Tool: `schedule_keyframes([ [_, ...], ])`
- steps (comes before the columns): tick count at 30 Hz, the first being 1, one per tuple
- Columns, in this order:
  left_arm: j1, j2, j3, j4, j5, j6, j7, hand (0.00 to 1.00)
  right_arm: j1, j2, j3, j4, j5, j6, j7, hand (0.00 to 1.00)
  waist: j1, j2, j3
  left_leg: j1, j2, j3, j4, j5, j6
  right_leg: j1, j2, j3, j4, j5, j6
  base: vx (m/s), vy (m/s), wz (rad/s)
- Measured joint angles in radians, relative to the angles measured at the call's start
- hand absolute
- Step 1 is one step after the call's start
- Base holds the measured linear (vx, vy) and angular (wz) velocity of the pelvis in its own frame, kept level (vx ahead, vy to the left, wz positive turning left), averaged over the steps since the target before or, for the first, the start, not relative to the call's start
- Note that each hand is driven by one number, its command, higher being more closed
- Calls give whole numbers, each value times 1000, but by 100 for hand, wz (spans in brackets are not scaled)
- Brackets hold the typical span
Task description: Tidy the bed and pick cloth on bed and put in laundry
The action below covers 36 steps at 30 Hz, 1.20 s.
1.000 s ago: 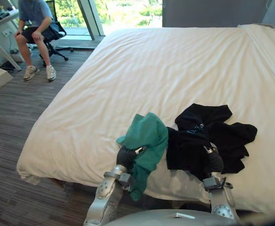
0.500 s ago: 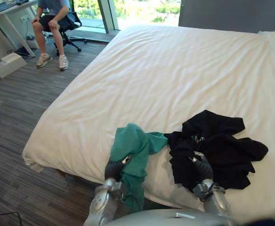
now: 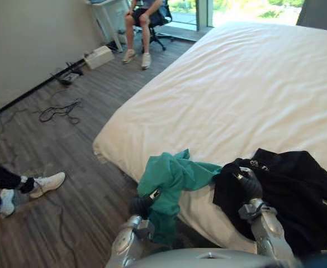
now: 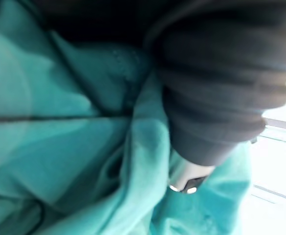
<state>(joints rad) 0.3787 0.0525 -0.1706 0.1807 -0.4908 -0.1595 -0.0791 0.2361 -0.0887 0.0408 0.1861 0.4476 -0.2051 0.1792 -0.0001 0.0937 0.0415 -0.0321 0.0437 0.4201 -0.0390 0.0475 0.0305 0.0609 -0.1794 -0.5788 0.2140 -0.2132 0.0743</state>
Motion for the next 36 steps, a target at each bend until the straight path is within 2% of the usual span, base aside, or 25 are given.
schedule_keyframes([
  [1,-6,7,0,2,0,-2,0,100,0,7,0,0,0,0,0,100,-5,-8,5,12,-14,-19,-40,15,-4,1,-7,-14,13,-7,3,-154,86,98],
  [3,-9,36,1,2,0,-5,0,100,3,31,2,-3,0,-2,1,100,-3,-52,44,13,-34,-50,-65,18,2,9,-30,-44,48,-7,4,-156,82,77],
  [6,0,51,1,13,0,-5,8,100,46,37,8,-49,0,-4,4,100,-3,-59,57,-3,-70,-110,-65,17,2,23,-47,-47,55,-7,3,-78,104,82],
  [8,-13,51,1,36,0,-9,13,100,99,35,10,-102,0,-17,5,100,-12,-46,69,-17,-102,-173,-65,11,5,23,-60,17,95,-15,-18,-21,149,151],
  [9,-47,52,2,59,0,-14,15,100,123,32,9,-110,0,-19,5,100,-21,-63,74,-23,-133,-184,-55,-46,-14,26,-71,90,95,-38,-55,33,148,197],
  [10,-69,75,8,66,0,-36,14,100,154,54,14,-123,0,-22,5,100,-41,-129,77,-96,-165,-145,132,-143,71,38,-116,170,96,-153,-63,57,50,191],
  [11,-86,69,9,72,-1,-45,14,100,159,45,14,-141,0,-25,7,100,-38,-97,95,-137,-107,-127,253,-170,97,36,-86,185,127,-183,-24,24,15,185],
  [12,-91,56,13,95,-1,-47,16,100,147,25,12,-114,0,-23,9,100,-44,-83,120,-160,-121,-169,319,-169,88,46,-60,256,161,-208,2,-10,-7,163],
  [13,-80,47,14,99,-18,-47,26,100,150,17,12,-93,0,-18,12,100,-43,-75,108,-134,-161,-215,237,-148,64,44,-22,350,138,-212,-15,-1,38,149],
  [14,-79,47,15,100,-21,-47,30,100,148,17,12,-85,0,-20,14,100,-43,-71,107,-125,-162,-220,217,-143,66,44,-12,361,126,-208,-22,67,35,118],
  [16,-74,43,15,108,-51,-64,70,100,109,8,14,13,2,-19,39,100,-27,-54,103,-86,-174,-276,97,-36,79,43,58,373,51,-177,-35,46,-34,89],
  [18,-71,44,17,132,-92,-64,99,100,94,11,23,56,4,-19,61,100,-7,-64,90,-51,-191,-312,34,6,74,82,67,360,2,-153,-39,55,-66,61],
  [20,-55,40,16,140,-128,-64,114,100,72,12,42,63,11,-19,77,100,17,-52,79,-32,-204,-355,-27,65,84,101,75,319,-30,-127,-31,114,-92,68],
  [21,-53,41,10,147,-128,-63,117,100,73,16,43,66,11,-19,79,100,10,-51,79,-23,-214,-385,-64,93,90,119,75,272,-30,-116,-31,99,-113,102],
  [22,-64,41,6,149,-127,-61,119,100,72,21,40,69,11,-19,78,100,3,-58,83,-25,-215,-378,-65,66,98,131,70,240,-29,-101,-34,65,-123,131],
  [23,-69,38,7,153,-123,-54,116,100,84,40,36,71,11,-17,70,100,9,-67,76,-21,-194,-238,-49,-25,95,156,60,173,-36,-66,-23,91,-89,145],
  [24,-75,38,7,157,-117,-52,103,100,84,47,32,71,12,-19,67,100,2,-90,75,-30,-162,-105,8,-57,111,176,51,132,-35,-56,-18,85,-61,143],
  [25,-78,38,6,157,-113,-50,92,100,82,46,28,71,12,-19,62,100,1,-85,72,-34,-143,-67,30,-29,115,182,57,121,-25,-59,-23,167,-31,122],
  [26,-75,41,7,164,-106,-49,80,100,74,49,18,83,11,-19,55,100,9,-80,66,-35,-150,-83,48,-7,139,185,57,120,6,-70,-28,142,4,109],
  [27,-80,39,8,168,-106,-49,78,100,71,38,6,87,11,-19,52,100,10,-74,65,-24,-150,-134,39,-4,138,164,55,133,46,-101,-27,159,13,97],
  [29,-76,40,19,176,-107,-50,78,100,44,39,8,87,11,-17,52,100,20,-76,64,-21,-155,-165,32,-2,126,137,53,150,27,-105,-33,81,32,68],
  [31,-87,39,20,209,-107,-49,72,100,21,41,10,93,12,-13,53,100,11,-74,58,-8,-173,-193,8,-9,104,107,26,147,22,-98,-19,53,16,51],
  [33,-76,34,24,215,-108,-48,59,100,7,41,10,100,12,3,52,100,23,-74,59,-2,-166,-125,7,-53,90,132,19,134,-2,-89,-6,11,-45,9],
  [35,-82,32,12,216,-108,-47,42,100,21,50,2,102,13,7,51,100,6,-84,58,8,-154,-33,10,-85,83,151,4,90,-8,-85,1,39,-70,39],
  [36,-87,32,8,215,-108,-47,36,100,26,49,-7,110,14,8,50,100,-3,-83,58,15,-150,-18,8,-69,88,162,4,74,-6,-85,1,108,-77,71],
])
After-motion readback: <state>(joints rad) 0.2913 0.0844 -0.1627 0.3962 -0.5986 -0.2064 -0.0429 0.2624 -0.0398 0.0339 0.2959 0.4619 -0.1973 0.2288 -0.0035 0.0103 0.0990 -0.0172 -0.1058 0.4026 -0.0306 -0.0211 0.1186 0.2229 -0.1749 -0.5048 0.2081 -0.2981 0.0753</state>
